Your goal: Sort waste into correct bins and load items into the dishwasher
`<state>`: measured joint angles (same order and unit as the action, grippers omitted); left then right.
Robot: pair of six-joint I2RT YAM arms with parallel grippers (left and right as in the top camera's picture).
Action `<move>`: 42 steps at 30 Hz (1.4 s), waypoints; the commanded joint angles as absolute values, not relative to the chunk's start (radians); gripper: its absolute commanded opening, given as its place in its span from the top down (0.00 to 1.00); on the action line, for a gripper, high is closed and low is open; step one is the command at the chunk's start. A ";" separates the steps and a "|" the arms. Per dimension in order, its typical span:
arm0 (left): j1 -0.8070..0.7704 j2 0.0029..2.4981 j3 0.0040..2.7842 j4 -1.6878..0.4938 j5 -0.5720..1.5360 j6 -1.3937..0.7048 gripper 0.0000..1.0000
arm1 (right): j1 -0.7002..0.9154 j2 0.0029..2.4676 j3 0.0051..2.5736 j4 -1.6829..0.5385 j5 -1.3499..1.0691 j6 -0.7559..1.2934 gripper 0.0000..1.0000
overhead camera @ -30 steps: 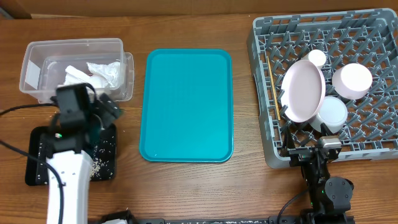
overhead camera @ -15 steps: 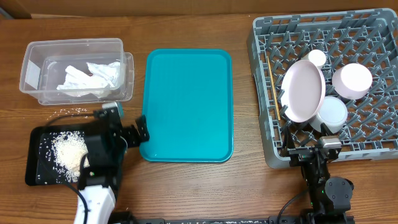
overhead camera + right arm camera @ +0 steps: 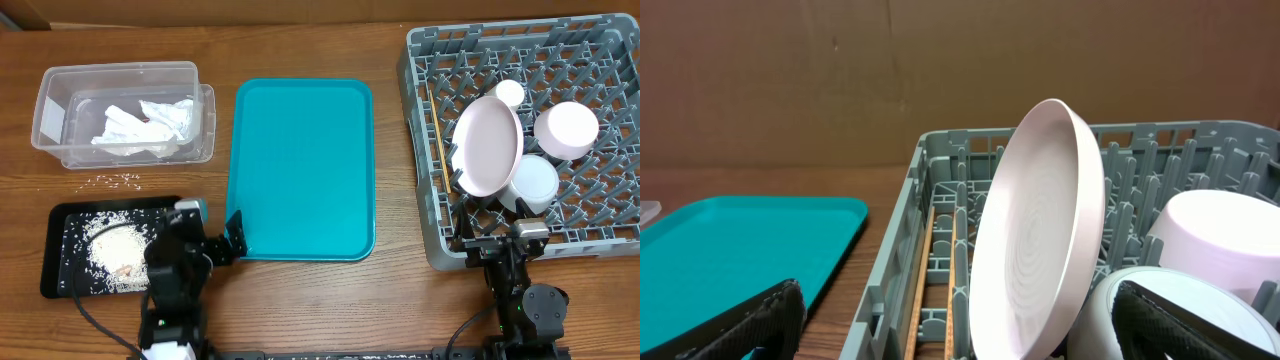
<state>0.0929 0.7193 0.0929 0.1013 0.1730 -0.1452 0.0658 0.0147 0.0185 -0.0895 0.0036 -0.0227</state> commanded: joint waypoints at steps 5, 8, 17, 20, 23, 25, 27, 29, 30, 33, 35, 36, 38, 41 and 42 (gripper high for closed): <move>0.089 0.567 0.016 0.113 0.215 -0.104 0.00 | 0.061 0.003 0.008 -0.084 -0.001 -0.027 0.00; 0.089 0.519 0.004 0.096 0.230 -0.098 0.00 | 0.061 0.003 0.008 -0.084 -0.001 -0.027 0.00; 0.089 0.385 0.005 0.000 0.226 -0.078 0.00 | 0.061 0.003 0.008 -0.084 -0.001 -0.027 0.00; 0.089 0.323 0.005 -0.052 0.205 -0.078 0.00 | 0.061 0.003 0.008 -0.084 -0.001 -0.027 0.00; 0.089 0.267 0.004 -0.059 0.195 -0.078 0.00 | 0.061 0.003 0.008 -0.084 -0.001 -0.027 0.00; 0.089 0.240 0.004 -0.059 0.192 -0.078 0.00 | 0.061 0.003 0.008 -0.084 -0.001 -0.027 0.00; 0.089 0.214 0.005 -0.059 0.187 -0.077 0.00 | 0.061 0.003 0.008 -0.084 -0.001 -0.027 0.00; 0.089 0.198 0.005 -0.059 0.183 -0.077 0.00 | 0.061 0.003 0.008 -0.084 -0.001 -0.027 0.00; 0.089 0.193 0.004 -0.059 0.180 -0.077 0.00 | 0.061 0.003 0.008 -0.084 -0.001 -0.027 0.00; 0.089 0.171 0.005 -0.059 0.180 -0.078 0.00 | 0.061 0.003 0.008 -0.084 -0.001 -0.027 0.00; 0.089 0.150 0.004 -0.059 0.179 -0.077 0.00 | 0.061 0.003 0.008 -0.084 -0.001 -0.027 0.00; 0.089 0.139 0.005 -0.059 0.179 -0.077 0.00 | 0.061 0.003 0.008 -0.084 -0.001 -0.027 0.00; 0.089 0.112 0.004 -0.059 0.180 -0.077 0.00 | 0.061 0.003 0.008 -0.084 -0.001 -0.027 0.00; 0.089 0.059 0.004 -0.059 0.179 -0.077 0.00 | 0.061 0.003 0.008 -0.084 -0.001 -0.027 0.00; 0.089 0.041 0.004 -0.059 0.180 -0.077 0.00 | 0.061 0.003 0.008 -0.084 -0.001 -0.027 0.00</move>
